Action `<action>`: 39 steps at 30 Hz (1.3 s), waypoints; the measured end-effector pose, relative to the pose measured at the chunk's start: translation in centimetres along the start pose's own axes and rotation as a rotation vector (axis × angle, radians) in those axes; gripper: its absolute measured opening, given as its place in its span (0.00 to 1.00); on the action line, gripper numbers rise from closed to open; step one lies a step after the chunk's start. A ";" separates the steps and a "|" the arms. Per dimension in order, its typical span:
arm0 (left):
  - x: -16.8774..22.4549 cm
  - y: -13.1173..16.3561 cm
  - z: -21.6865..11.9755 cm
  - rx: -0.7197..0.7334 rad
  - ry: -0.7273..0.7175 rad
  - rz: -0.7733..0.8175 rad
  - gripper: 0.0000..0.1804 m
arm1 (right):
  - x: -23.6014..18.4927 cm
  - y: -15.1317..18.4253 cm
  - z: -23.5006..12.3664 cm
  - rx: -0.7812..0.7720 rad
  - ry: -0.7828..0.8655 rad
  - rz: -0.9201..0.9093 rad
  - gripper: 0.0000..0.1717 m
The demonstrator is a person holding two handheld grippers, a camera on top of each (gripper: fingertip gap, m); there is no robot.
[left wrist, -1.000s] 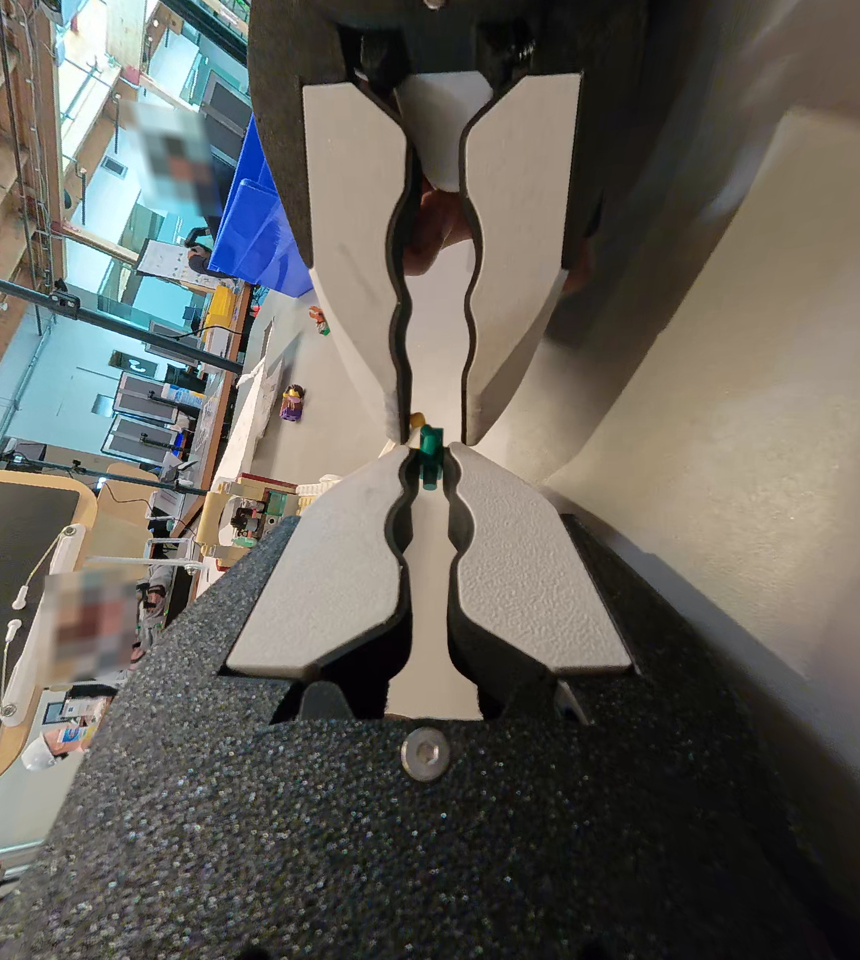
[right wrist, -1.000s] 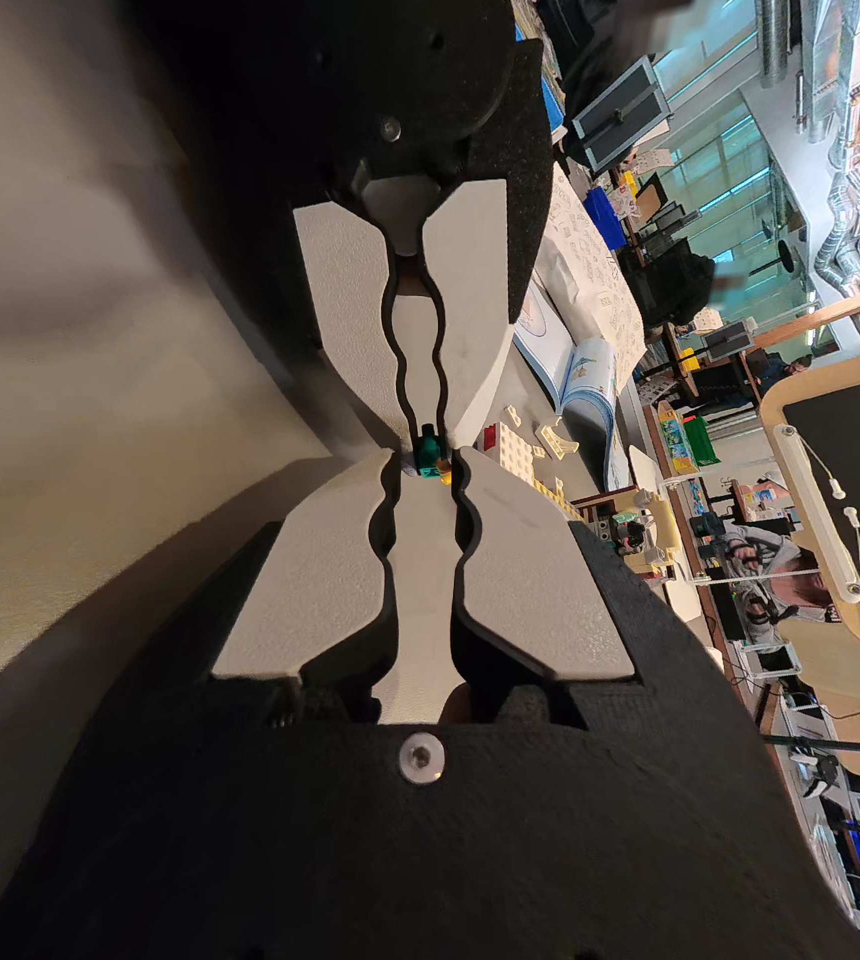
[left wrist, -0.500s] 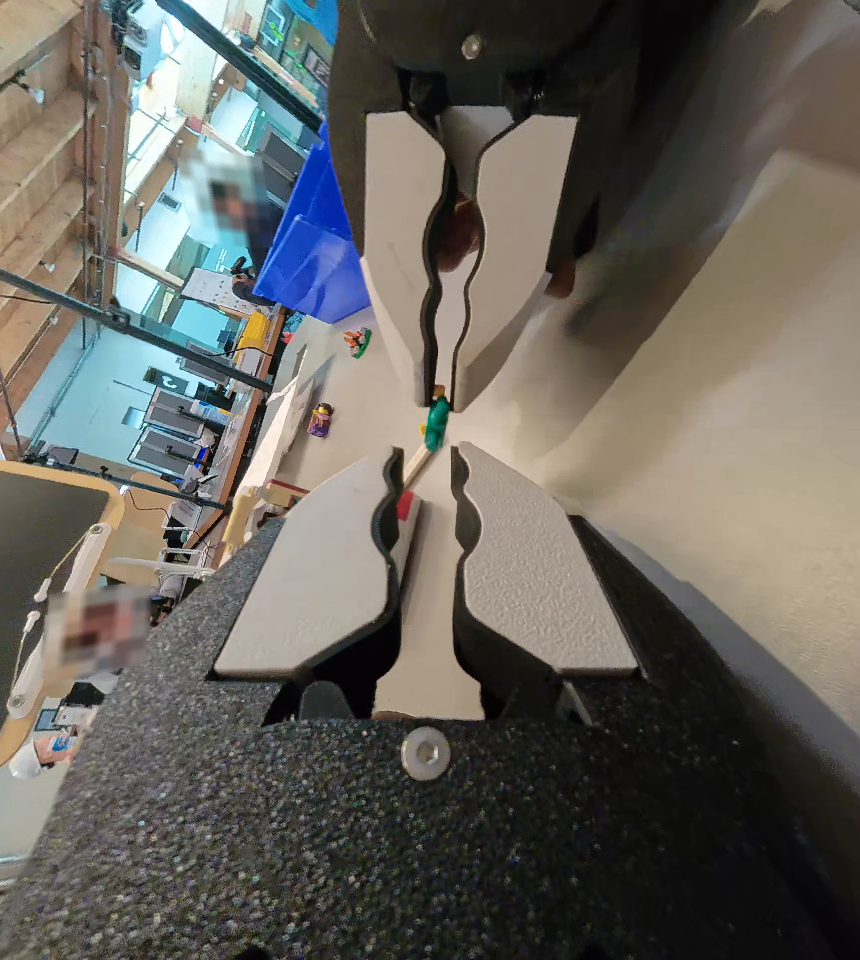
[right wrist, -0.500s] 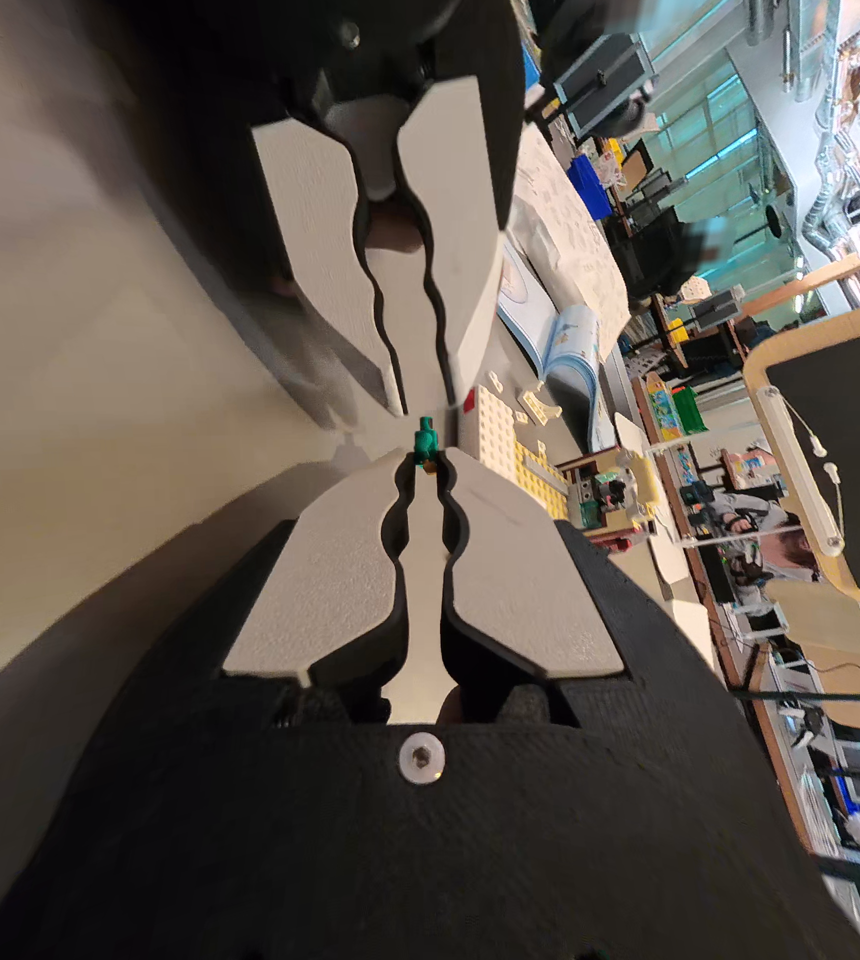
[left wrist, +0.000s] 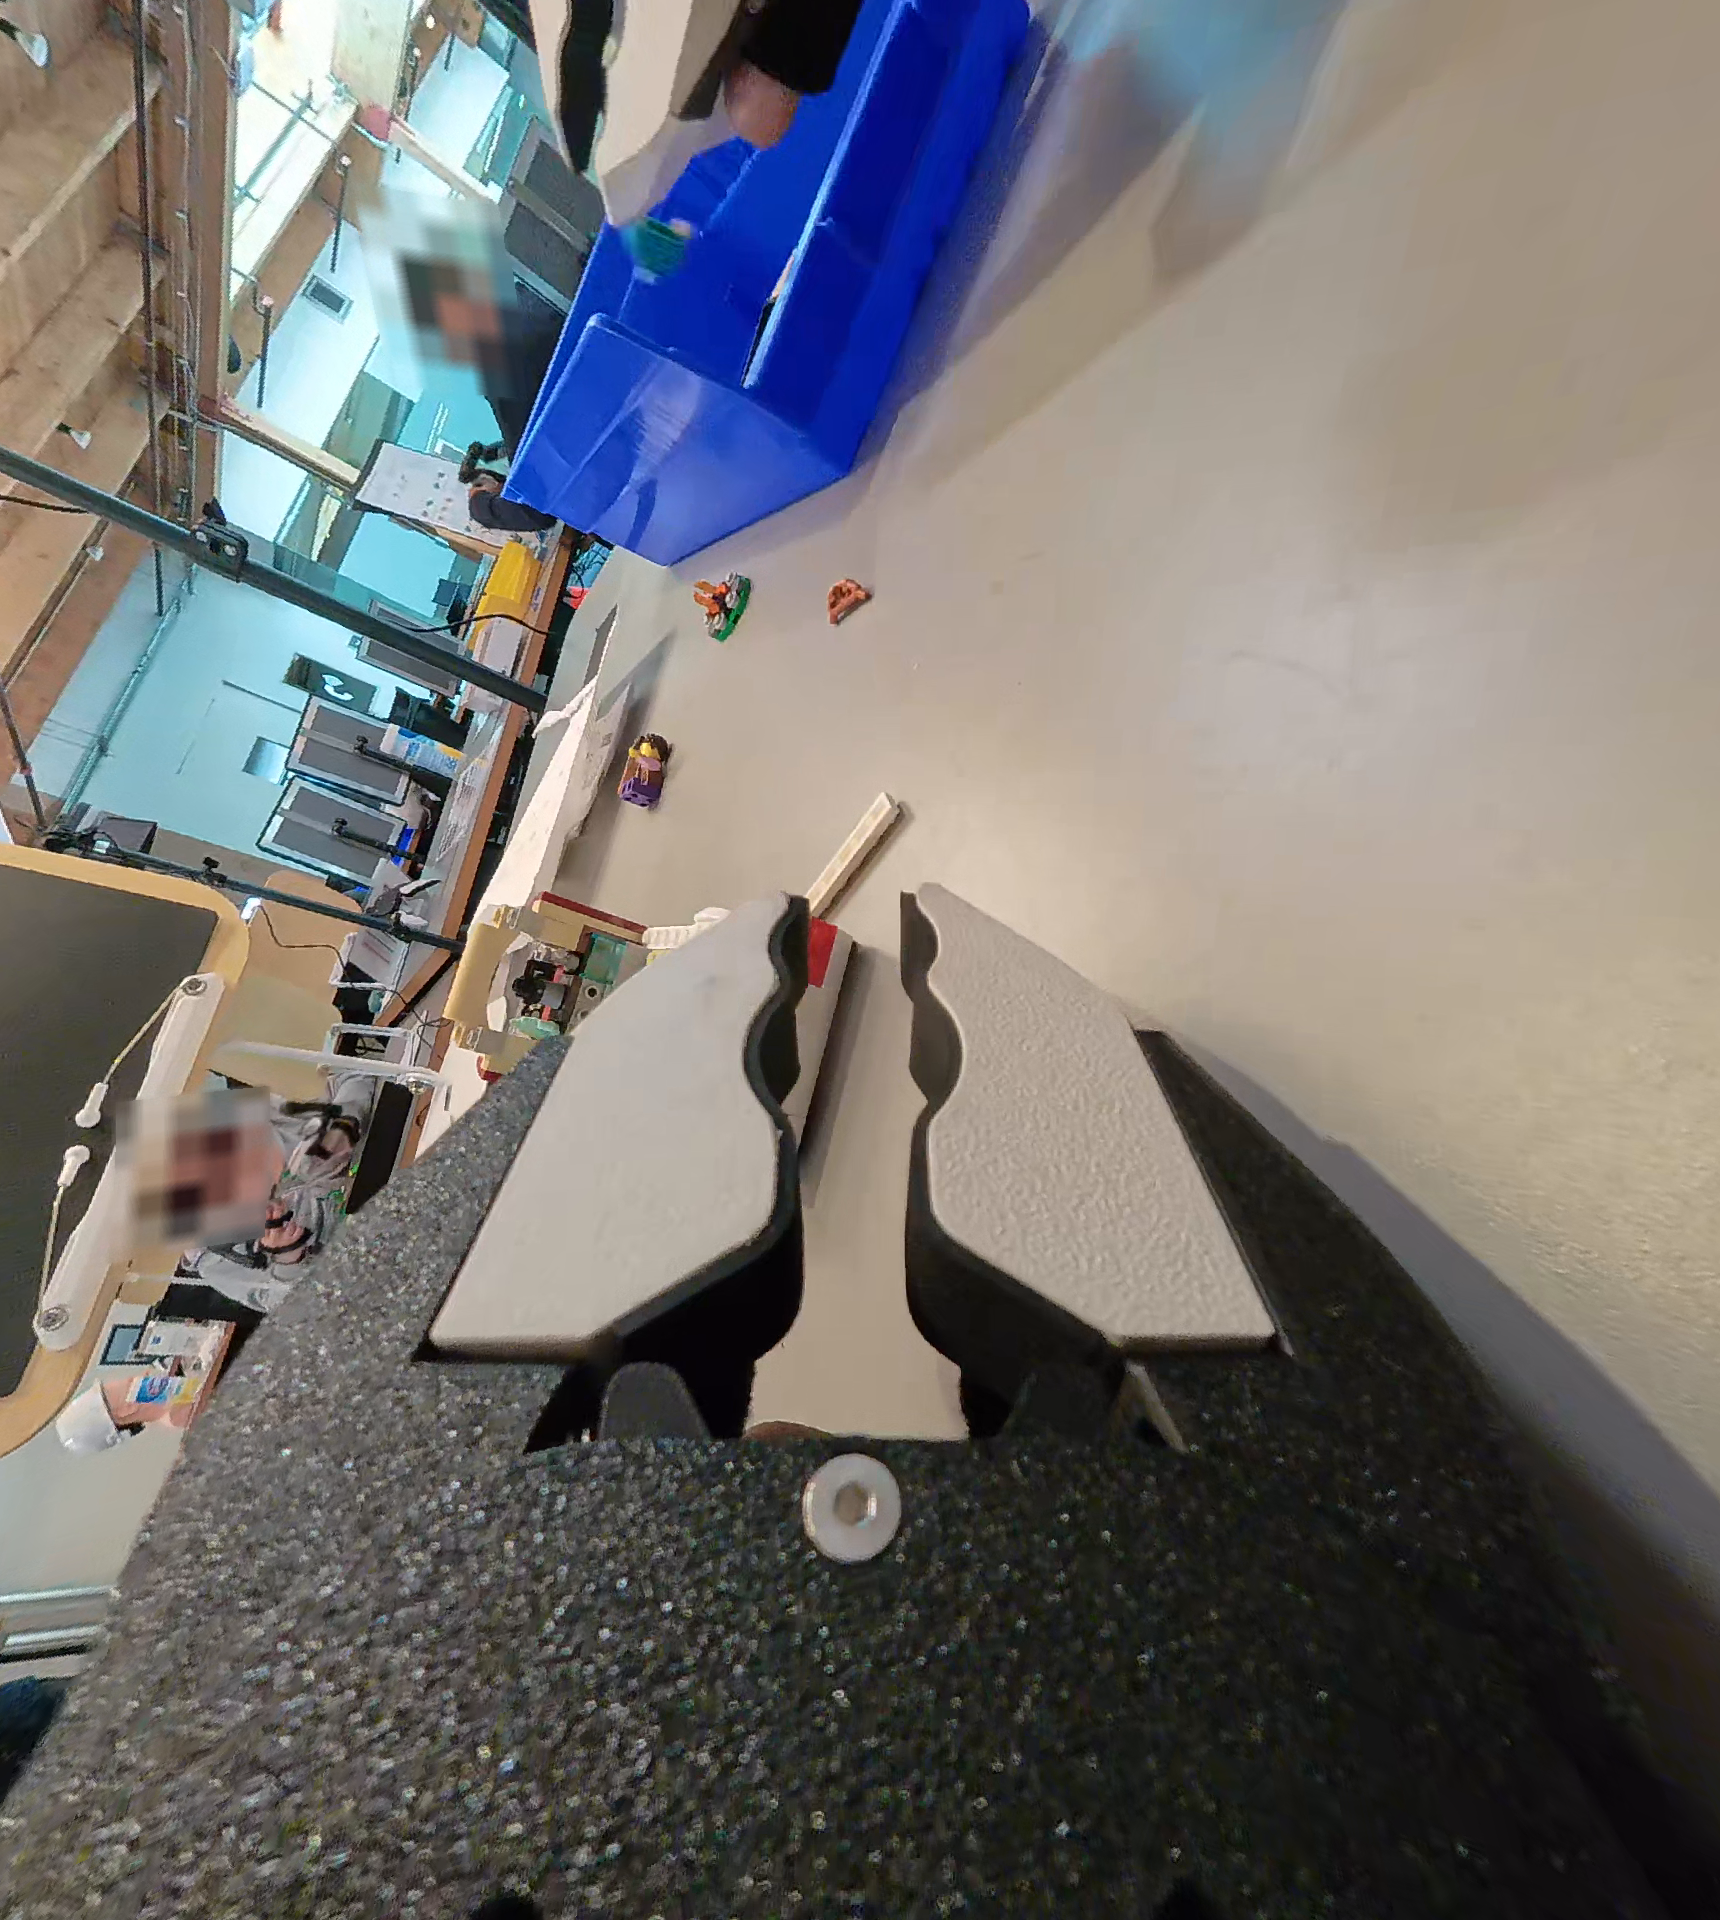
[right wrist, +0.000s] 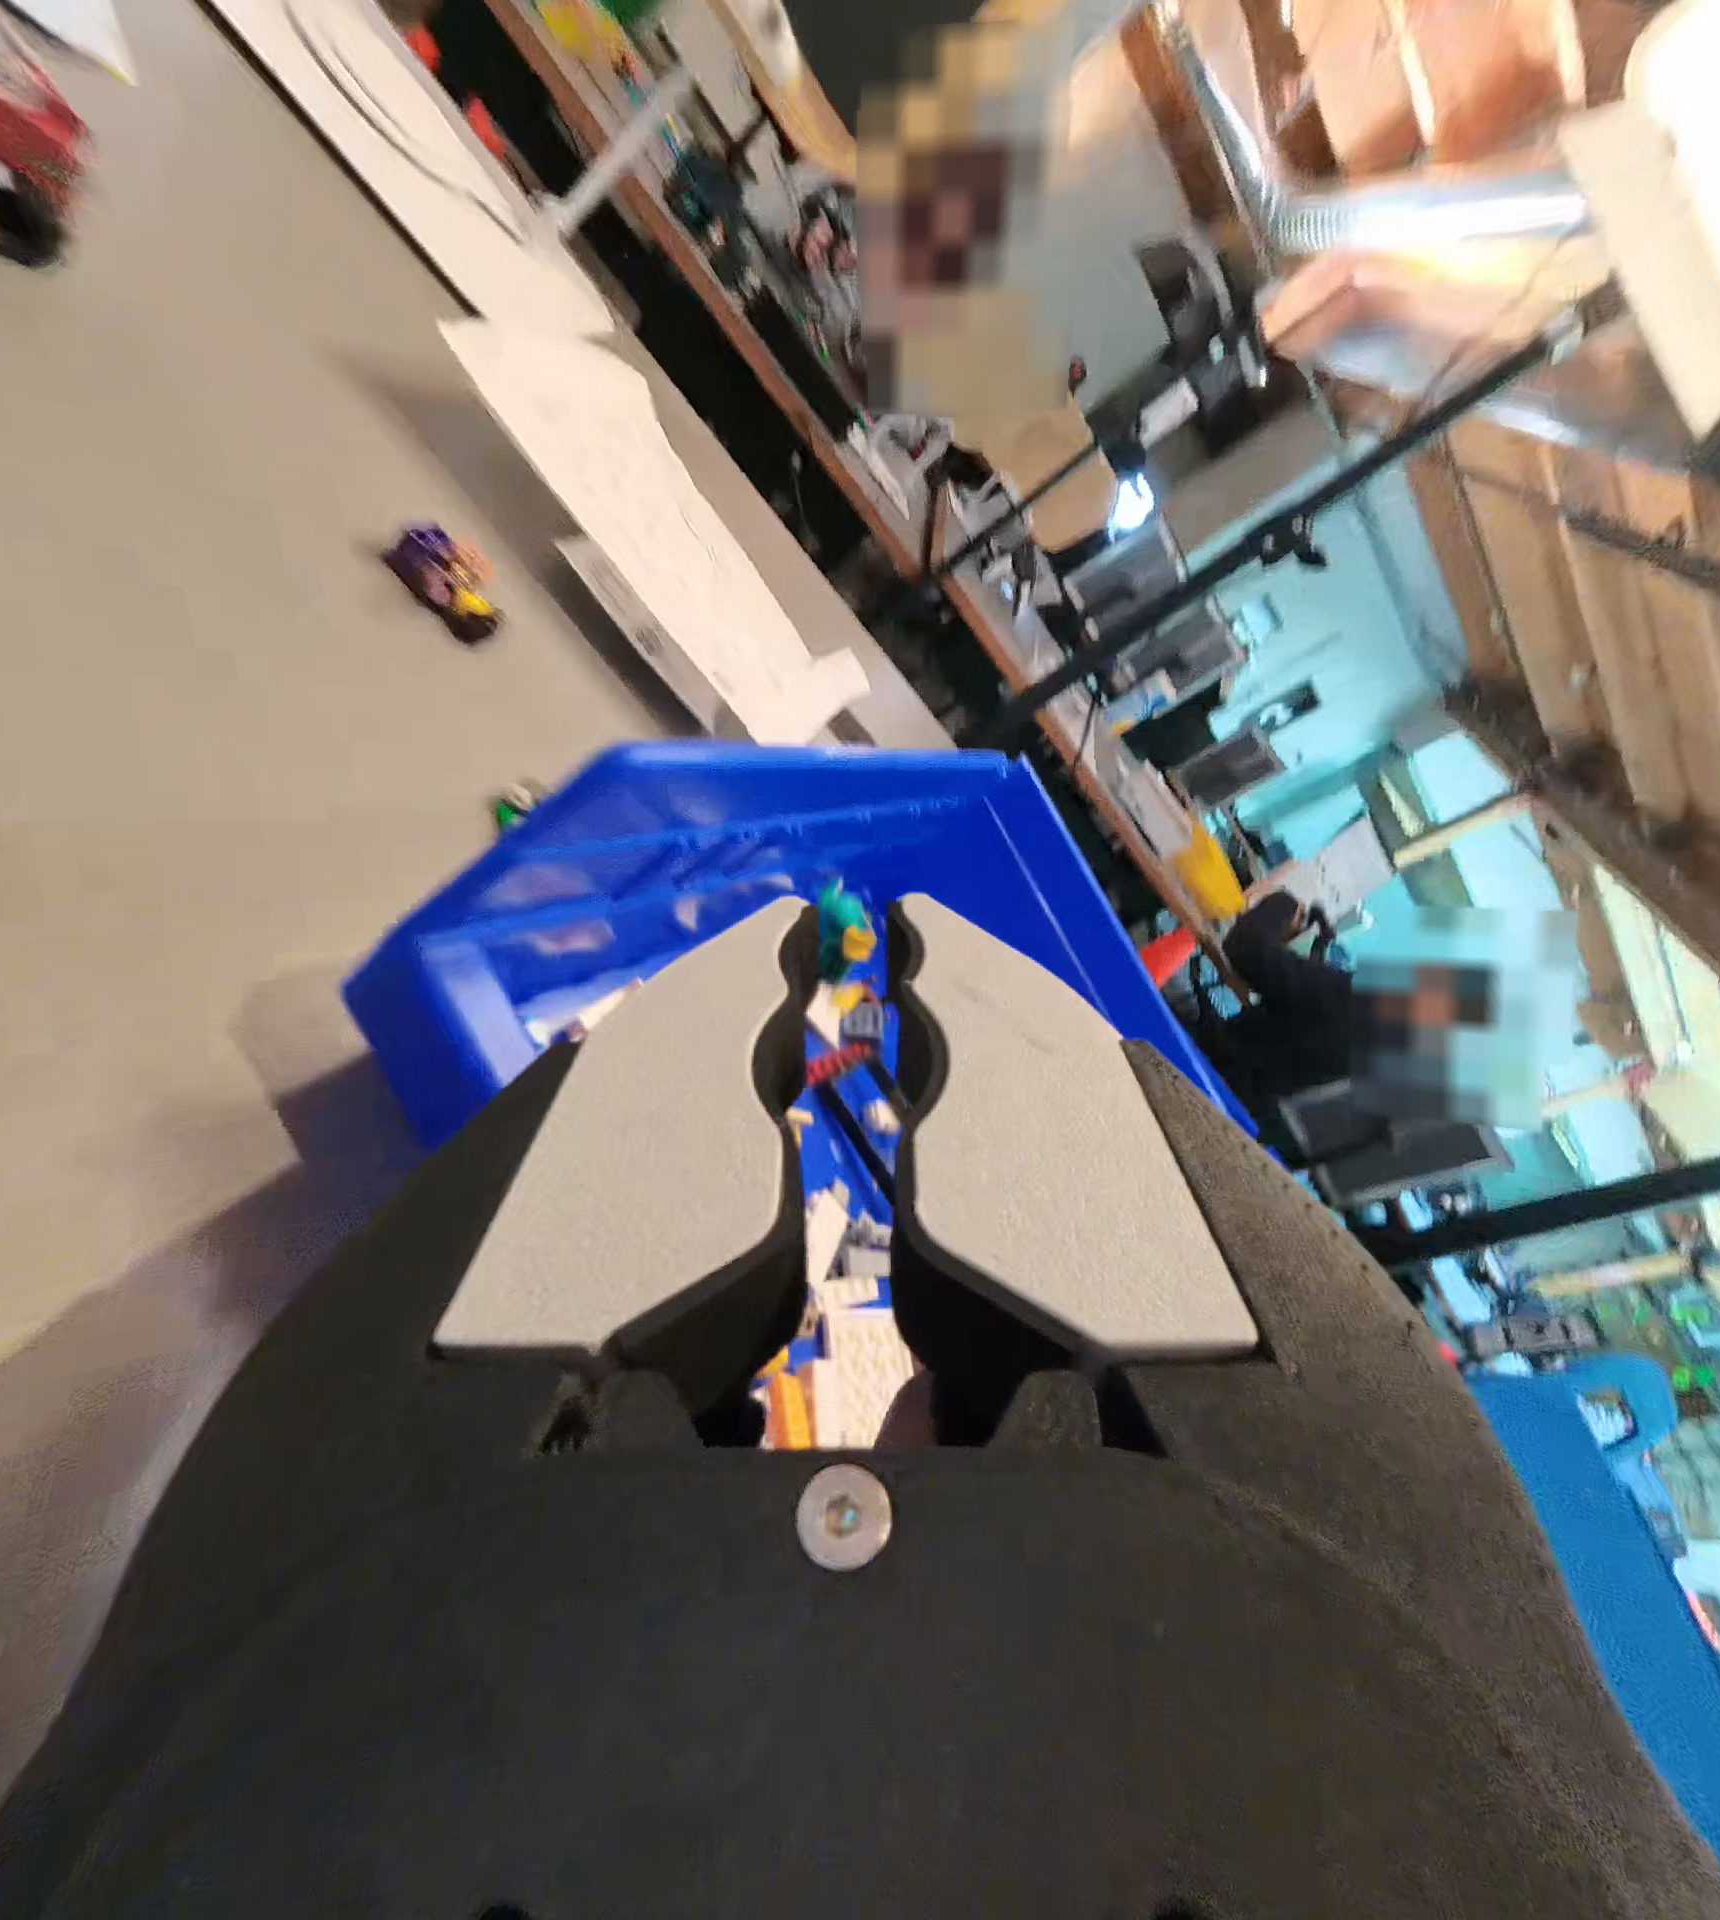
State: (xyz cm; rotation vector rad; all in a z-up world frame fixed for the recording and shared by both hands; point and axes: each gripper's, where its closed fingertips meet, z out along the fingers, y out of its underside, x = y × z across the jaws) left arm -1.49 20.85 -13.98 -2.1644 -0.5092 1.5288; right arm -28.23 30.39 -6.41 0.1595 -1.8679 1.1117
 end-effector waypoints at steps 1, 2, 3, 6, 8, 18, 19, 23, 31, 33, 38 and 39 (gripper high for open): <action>0.0 0.1 0.0 -0.004 0.000 0.000 0.09 | 0.0 0.3 0.1 -0.008 -0.007 0.011 0.10; 0.0 0.2 0.0 -0.008 0.000 0.000 0.09 | -0.3 0.2 0.0 0.001 -0.020 0.017 0.11; 0.0 0.2 0.1 -0.011 0.000 0.000 0.09 | -0.9 -0.2 -0.1 0.023 -0.039 0.018 0.11; 0.0 0.4 0.2 -0.017 0.002 -0.004 0.09 | -3.5 -2.2 -1.1 0.106 -0.131 0.008 0.12; 0.1 0.4 0.2 -0.021 0.005 -0.005 0.09 | -5.8 -3.3 -1.7 0.133 -0.244 0.047 0.11; 0.2 0.6 0.1 -0.040 0.004 0.017 0.08 | -14.4 -3.3 -1.8 -0.104 -0.674 0.370 0.15; 0.2 0.7 0.1 -0.042 0.003 0.020 0.08 | -14.8 -3.0 -1.6 -0.134 -0.682 0.377 0.15; 0.2 0.7 0.0 -0.047 0.001 0.028 0.07 | -16.1 -2.3 -1.4 -0.204 -0.764 0.405 0.15; -0.9 1.5 -0.3 -0.070 -0.034 -0.005 0.07 | -17.2 -4.3 -1.1 -0.138 -0.796 0.347 0.15; -1.2 1.7 -0.4 -0.077 -0.044 -0.016 0.07 | -17.4 -4.5 -1.1 -0.129 -0.792 0.331 0.15; -1.3 1.8 -0.4 -0.089 -0.051 -0.007 0.07 | -16.8 -5.7 -1.5 -0.041 -0.778 0.336 0.15; -1.3 1.9 -0.4 -0.092 -0.052 -0.003 0.07 | -16.5 -6.0 -1.6 -0.016 -0.771 0.331 0.15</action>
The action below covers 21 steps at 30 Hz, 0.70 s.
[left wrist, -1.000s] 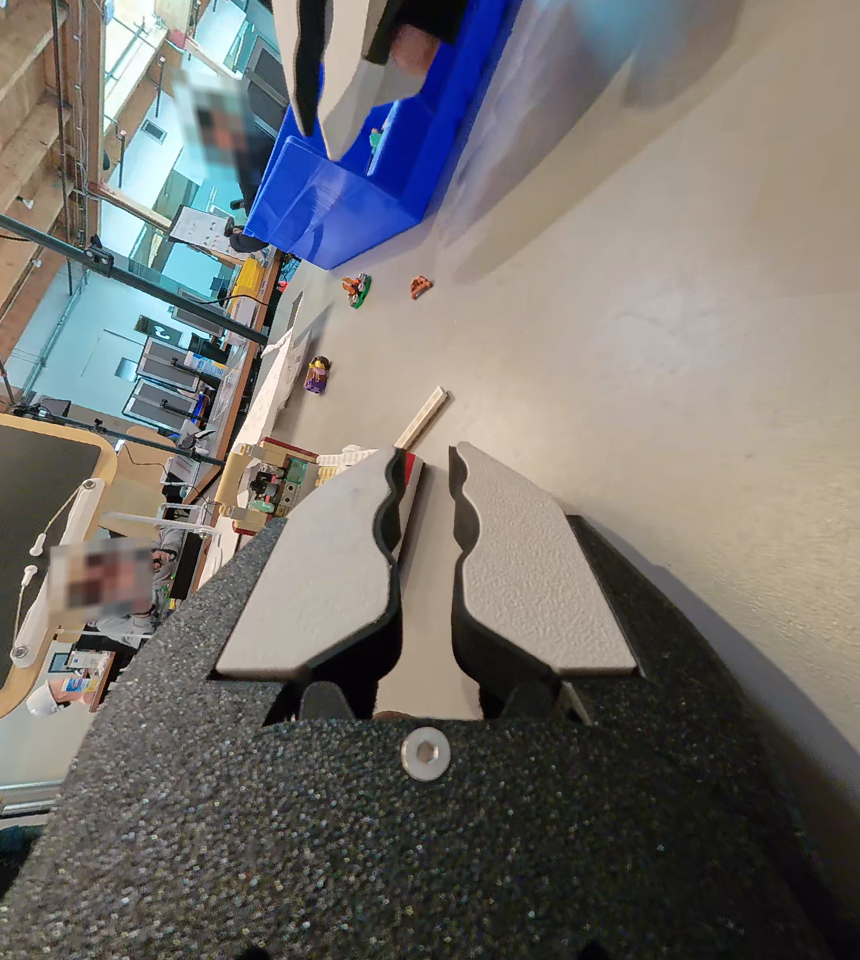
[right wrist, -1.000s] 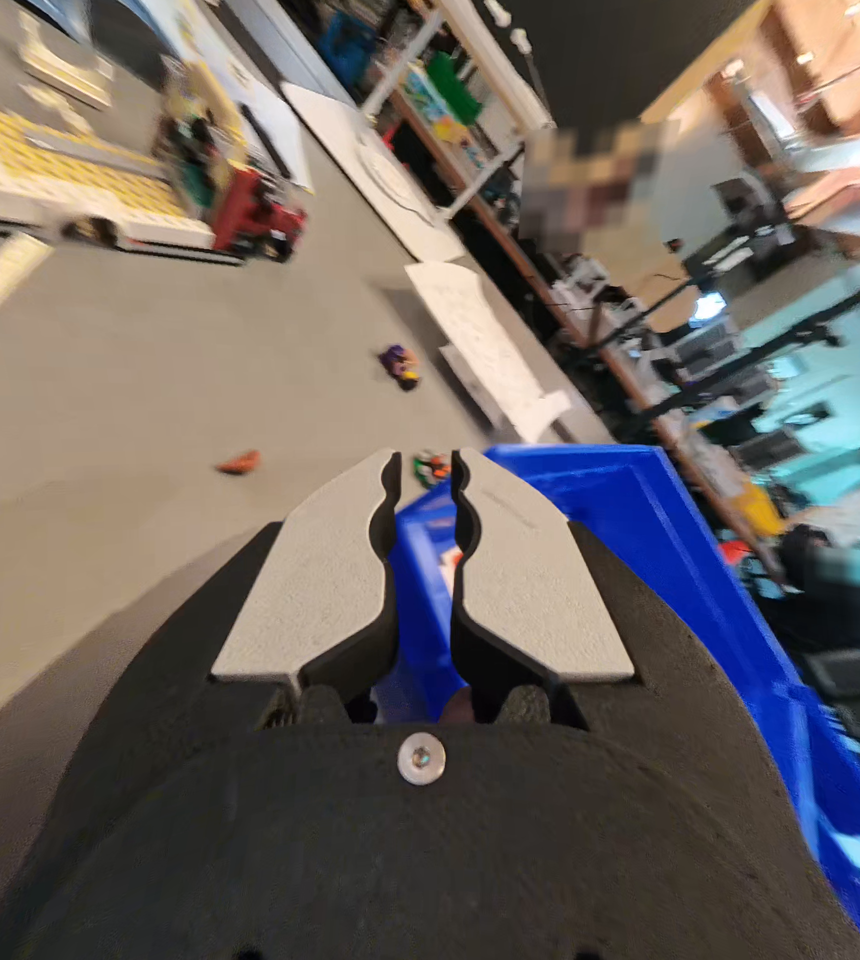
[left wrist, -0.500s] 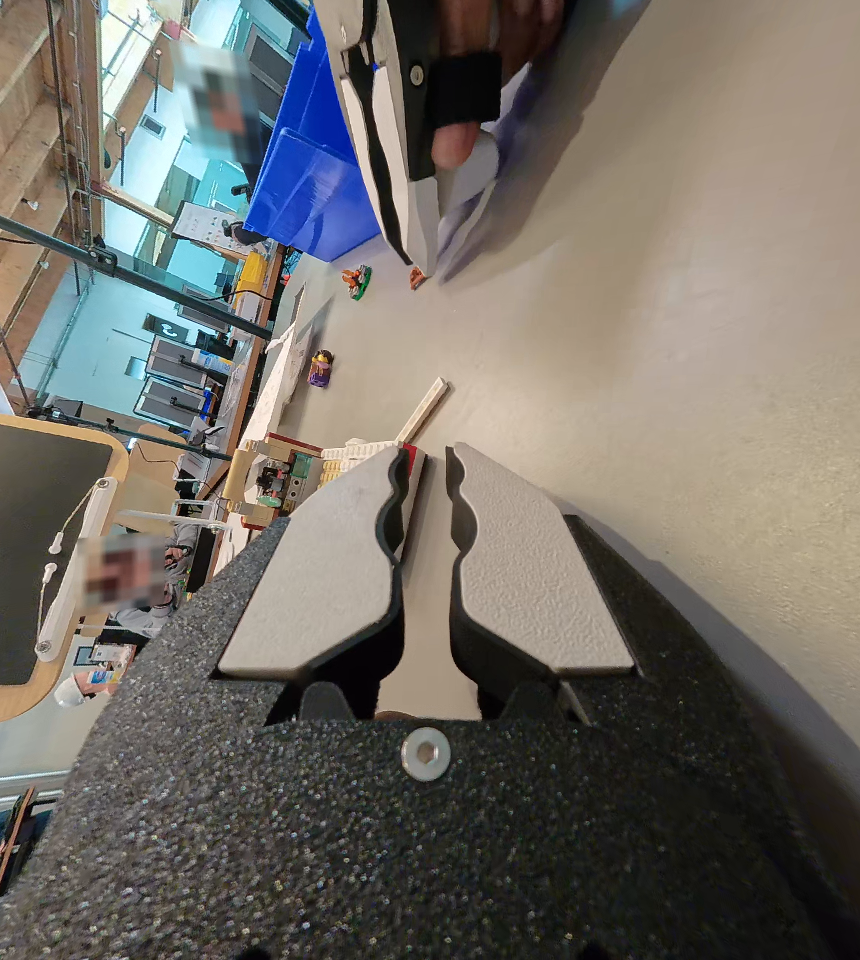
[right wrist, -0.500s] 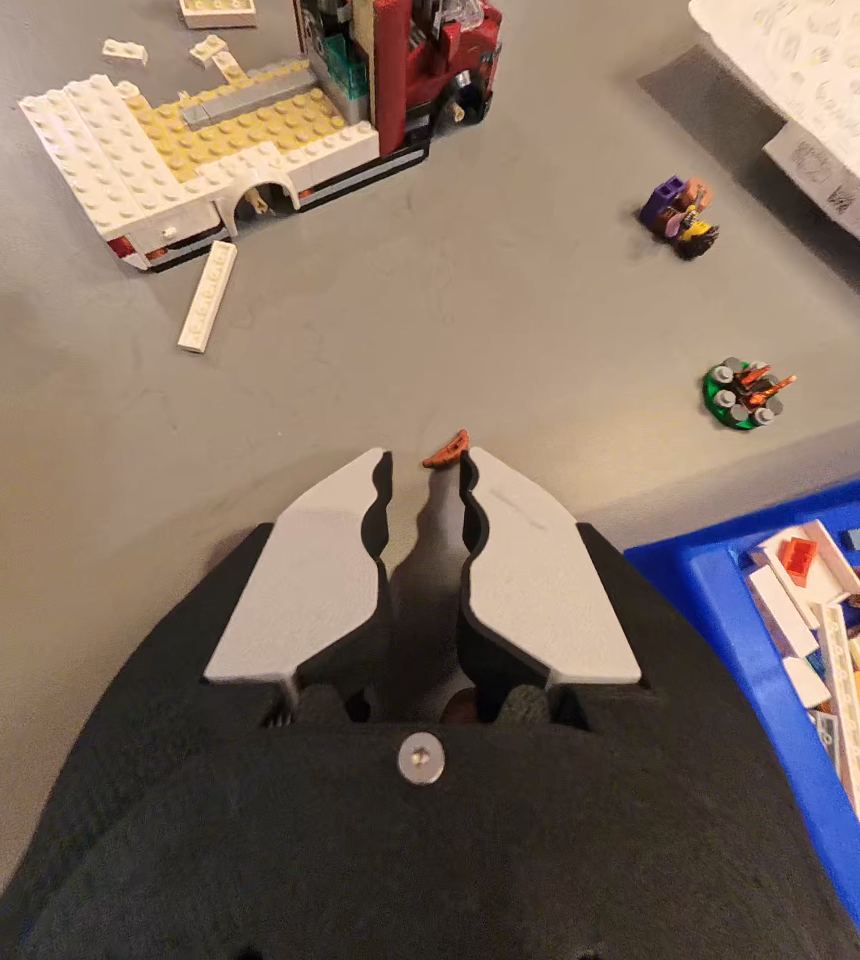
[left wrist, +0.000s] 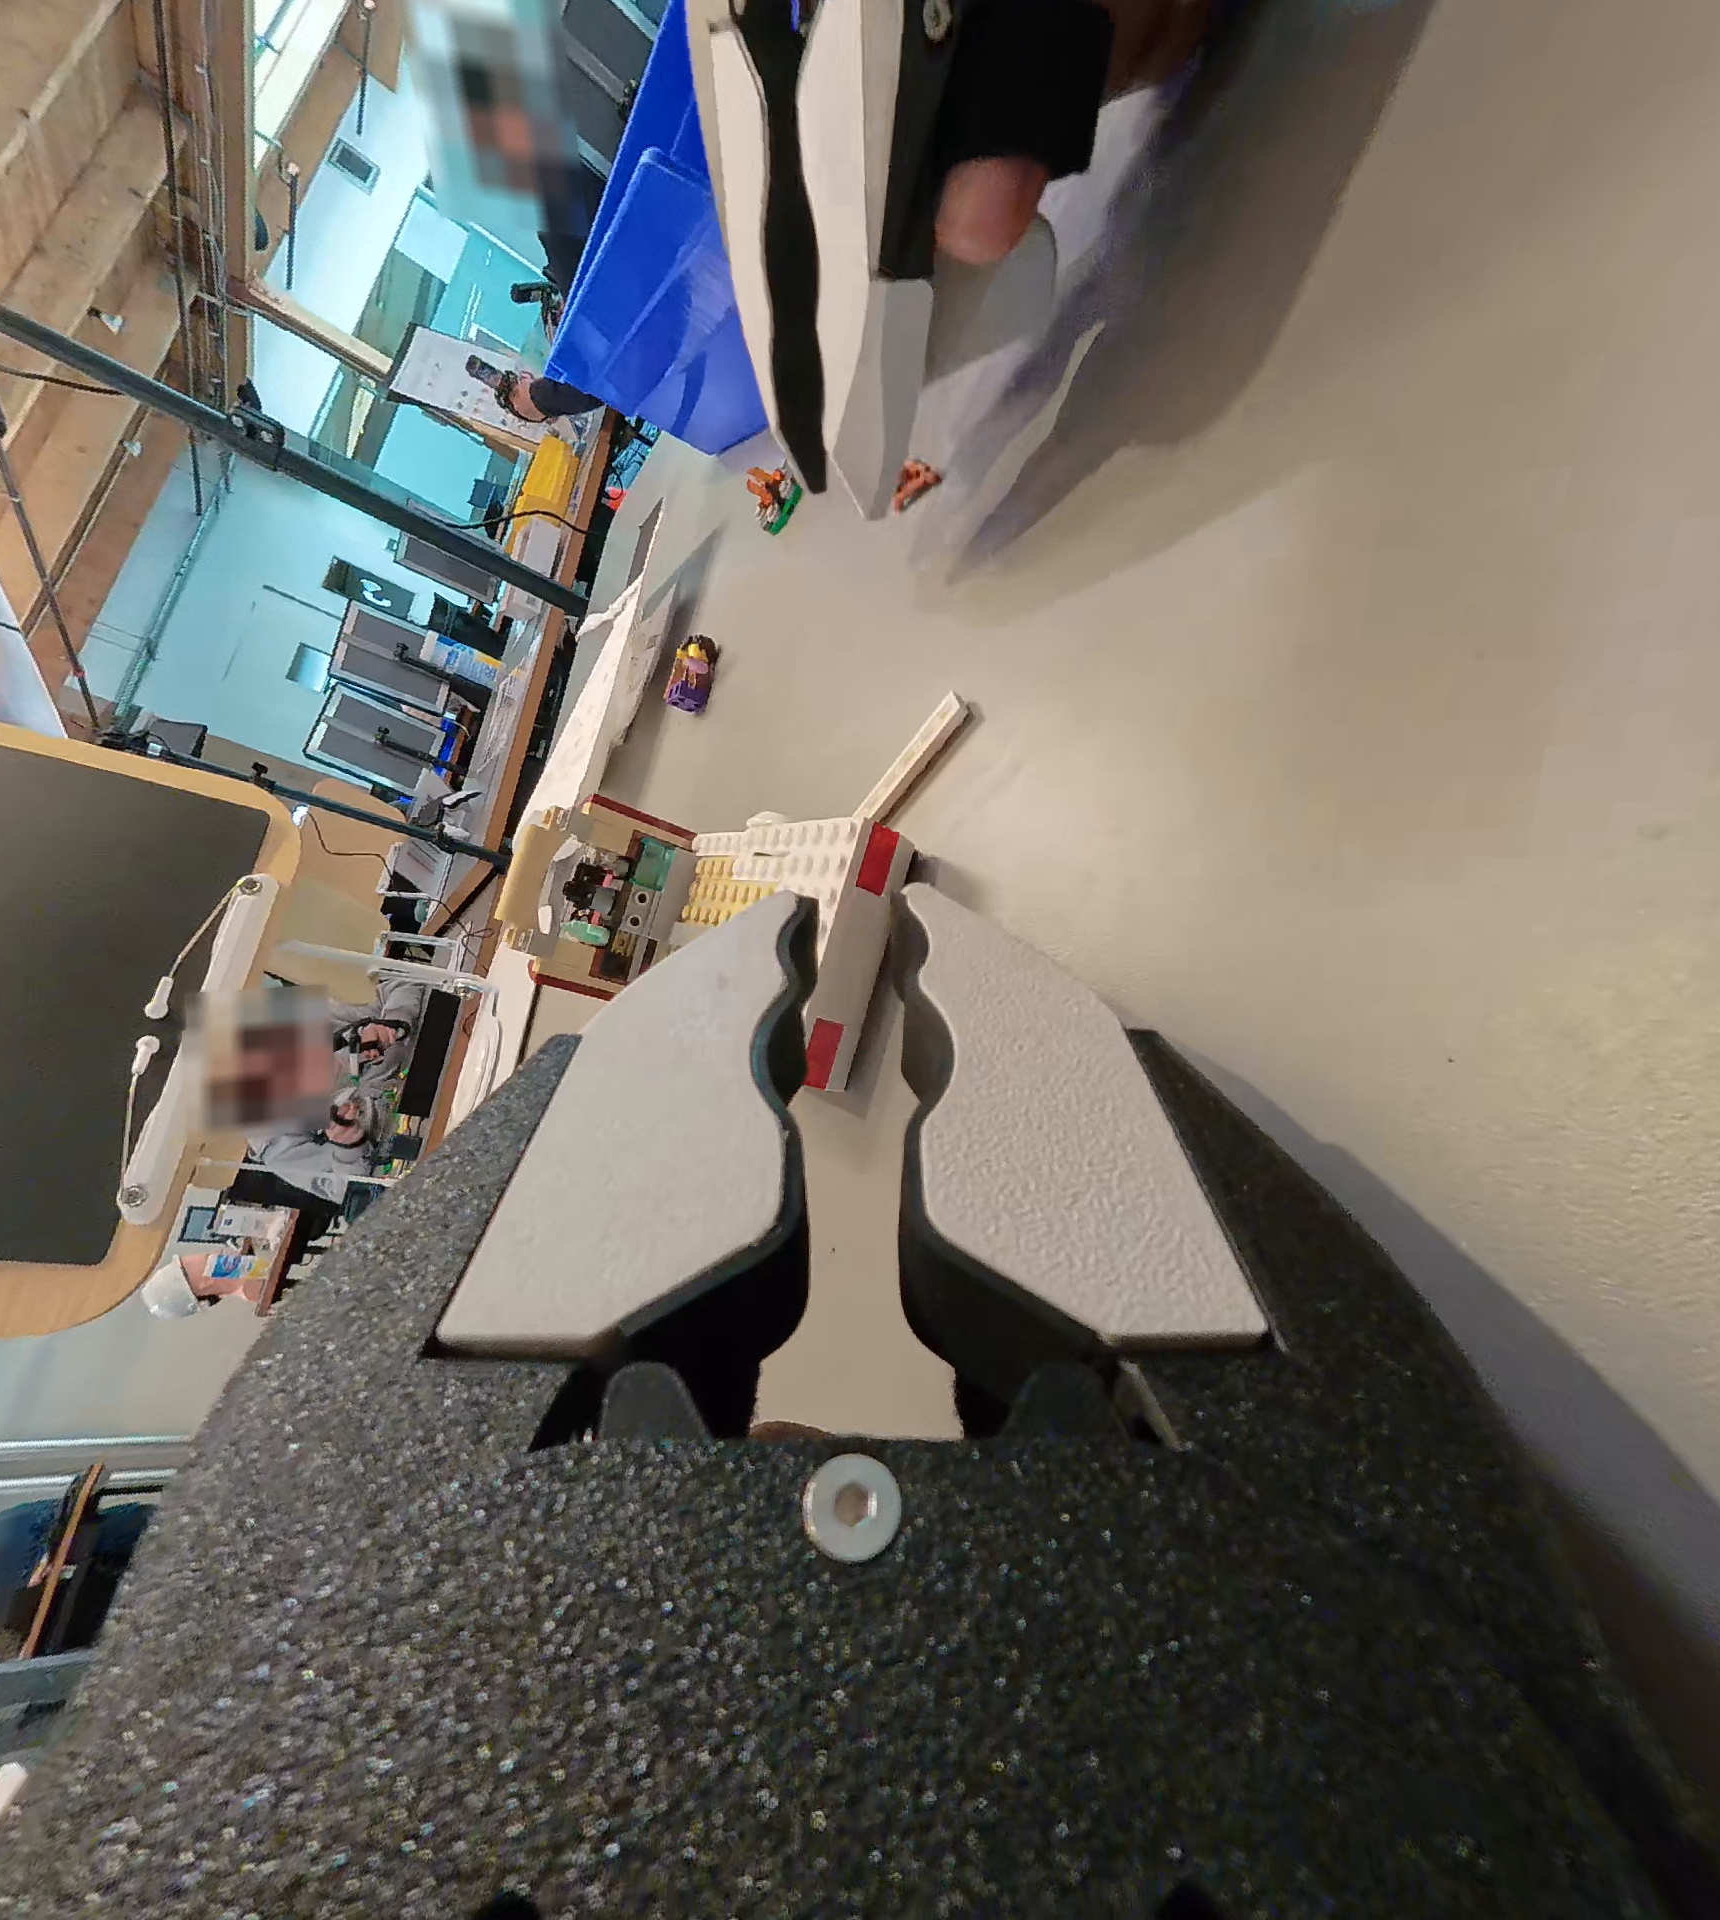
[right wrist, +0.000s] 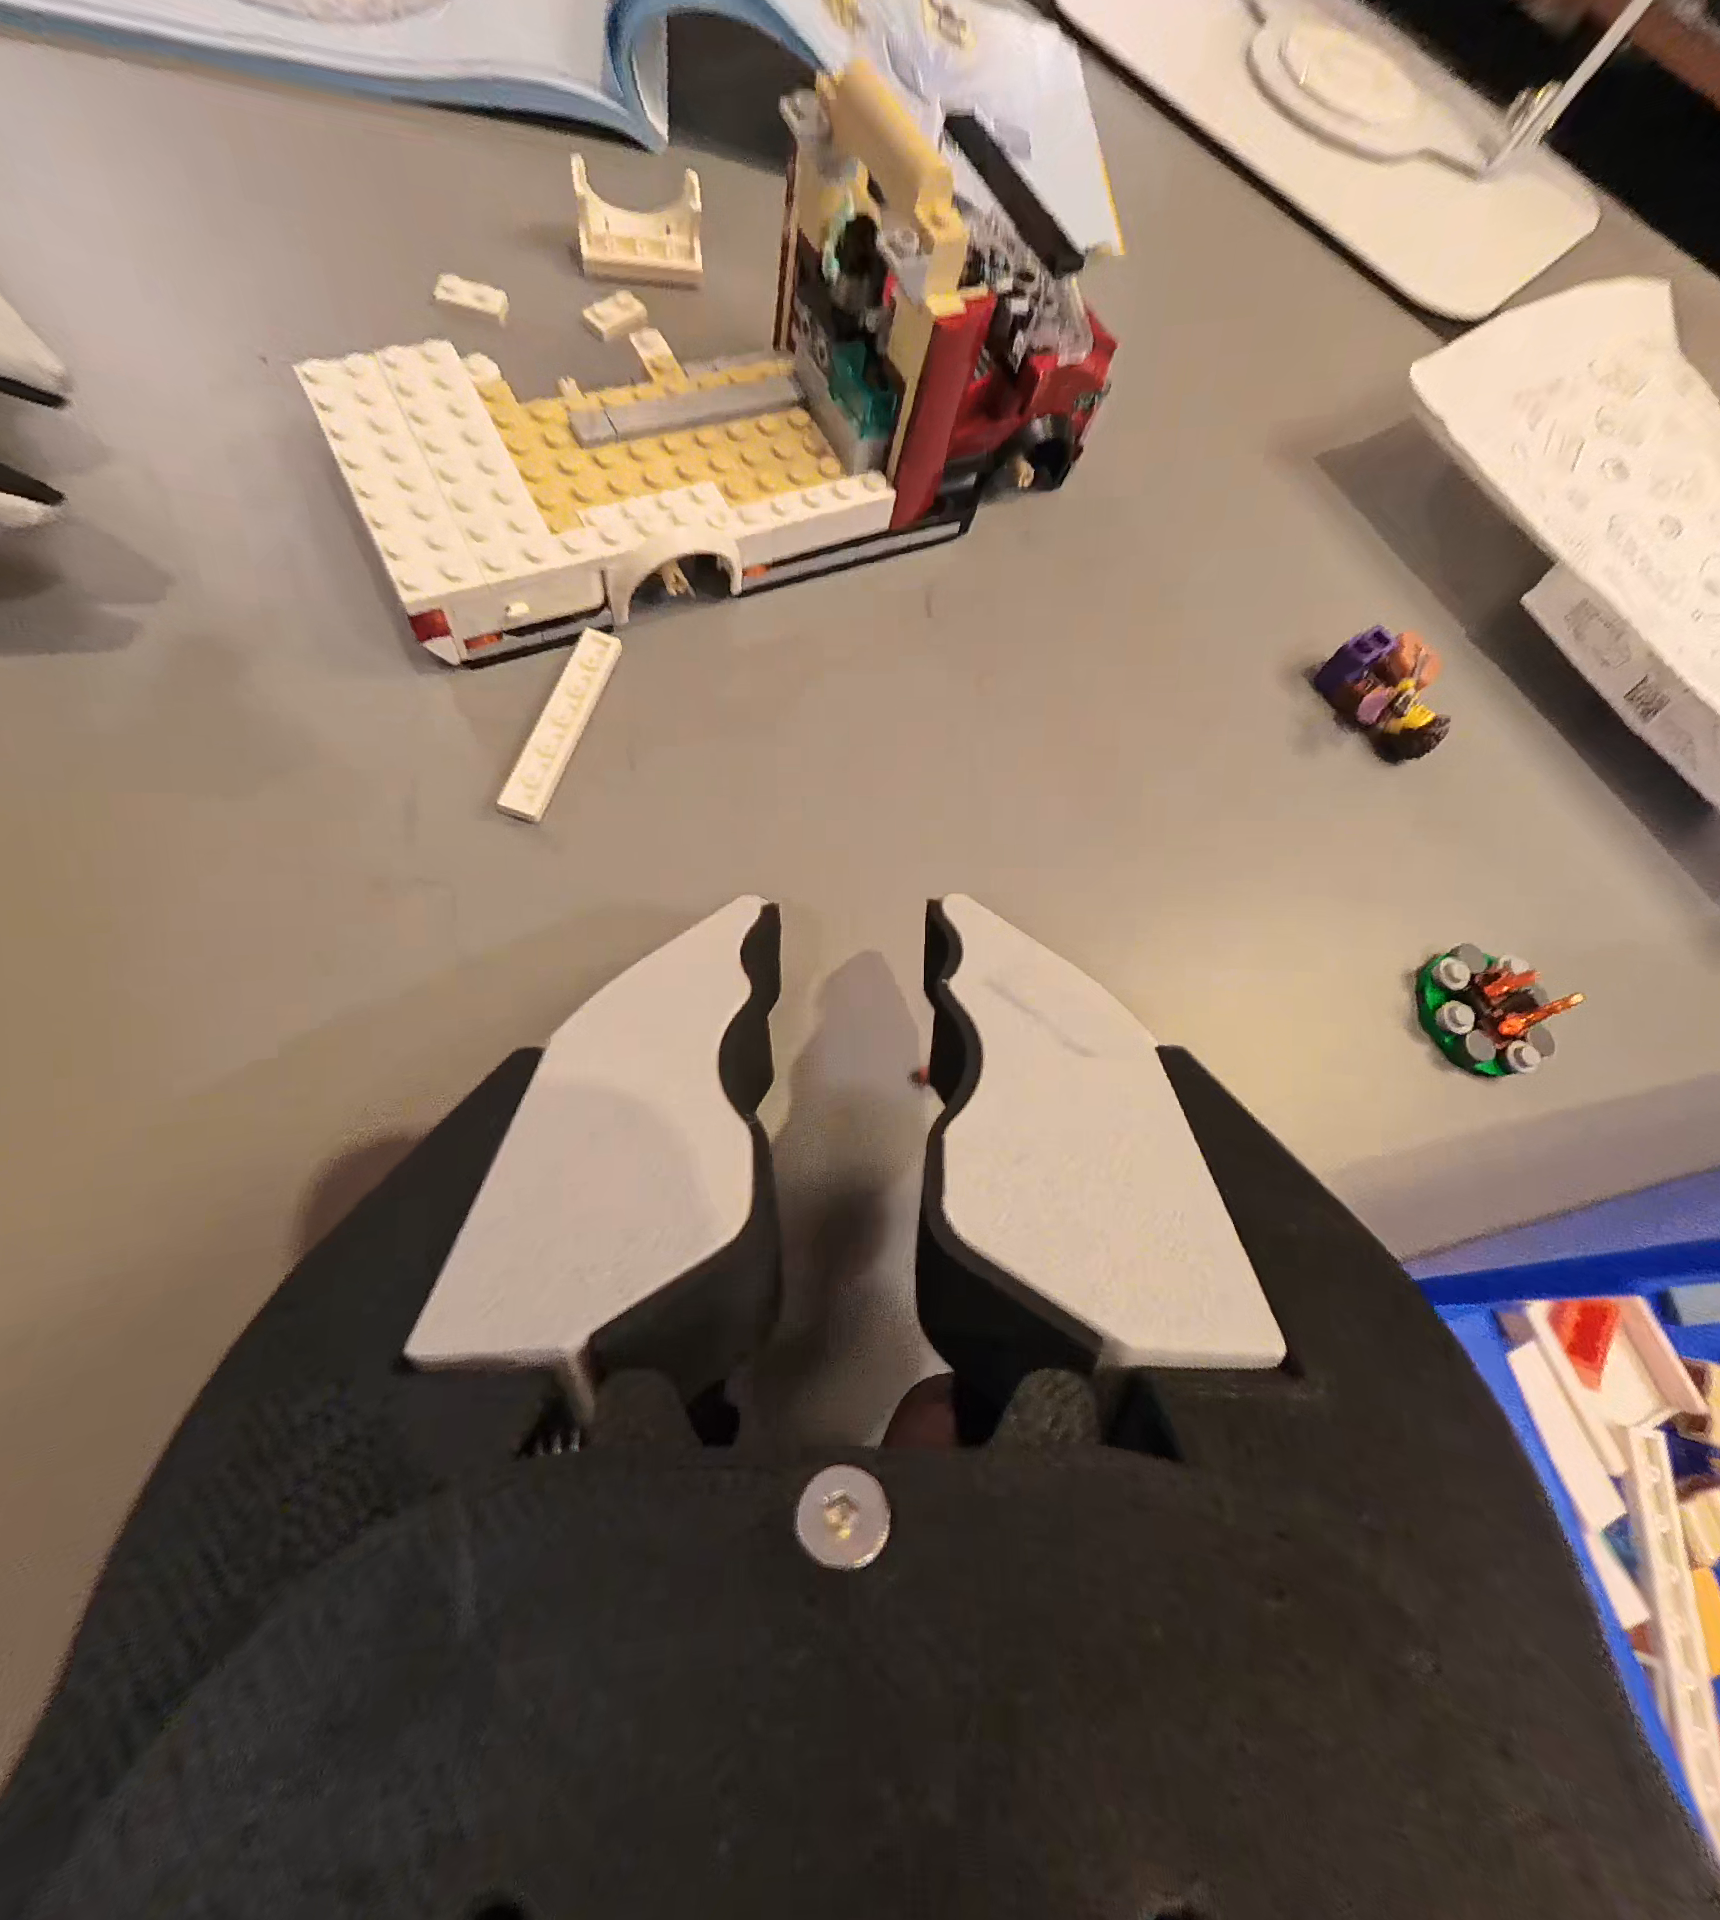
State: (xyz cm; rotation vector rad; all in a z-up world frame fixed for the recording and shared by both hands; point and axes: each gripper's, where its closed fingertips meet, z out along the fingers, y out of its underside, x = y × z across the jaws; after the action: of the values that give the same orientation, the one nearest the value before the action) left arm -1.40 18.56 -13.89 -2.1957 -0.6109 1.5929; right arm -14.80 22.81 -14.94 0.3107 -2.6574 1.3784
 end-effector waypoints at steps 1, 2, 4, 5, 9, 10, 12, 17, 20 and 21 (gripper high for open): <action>0.0 0.0 0.0 -0.002 -0.001 0.003 0.07 | 0.1 -0.4 -0.4 0.019 0.011 -0.028 0.15; 0.0 0.0 0.0 -0.004 -0.002 0.005 0.07 | 0.3 -0.9 -0.8 0.037 0.029 -0.070 0.15; -0.1 0.0 -0.1 -0.003 -0.004 0.005 0.07 | 0.9 -1.9 -1.8 0.060 0.086 -0.173 0.14; -0.1 0.0 -0.1 -0.003 -0.005 0.006 0.07 | 1.3 -2.5 -2.3 0.068 0.117 -0.225 0.14; 0.0 -0.2 -0.2 -0.001 -0.006 0.019 0.07 | 4.3 -5.3 -4.3 0.055 0.264 -0.469 0.12; 0.0 -0.3 -0.2 0.001 -0.006 0.022 0.07 | 5.7 -6.1 -4.7 0.027 0.311 -0.537 0.12; 0.1 -0.3 -0.2 0.002 -0.005 0.027 0.07 | 9.0 -7.7 -5.0 -0.039 0.405 -0.640 0.12; -0.1 -0.3 -0.4 0.001 -0.015 0.033 0.07 | 16.2 -8.1 -1.3 -0.331 0.321 -0.670 0.16; -0.2 -0.2 -0.5 0.001 -0.020 0.029 0.07 | 19.1 -6.2 2.6 -0.512 0.204 -0.719 0.20; -0.3 -0.1 -0.5 -0.001 -0.021 0.025 0.07 | 19.8 -5.6 3.8 -0.554 0.169 -0.736 0.22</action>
State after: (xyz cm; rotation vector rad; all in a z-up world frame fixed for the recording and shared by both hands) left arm -1.01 18.46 -13.47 -2.1980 -0.5923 1.6309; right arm -32.71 14.11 -8.52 0.9182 -2.2766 0.4137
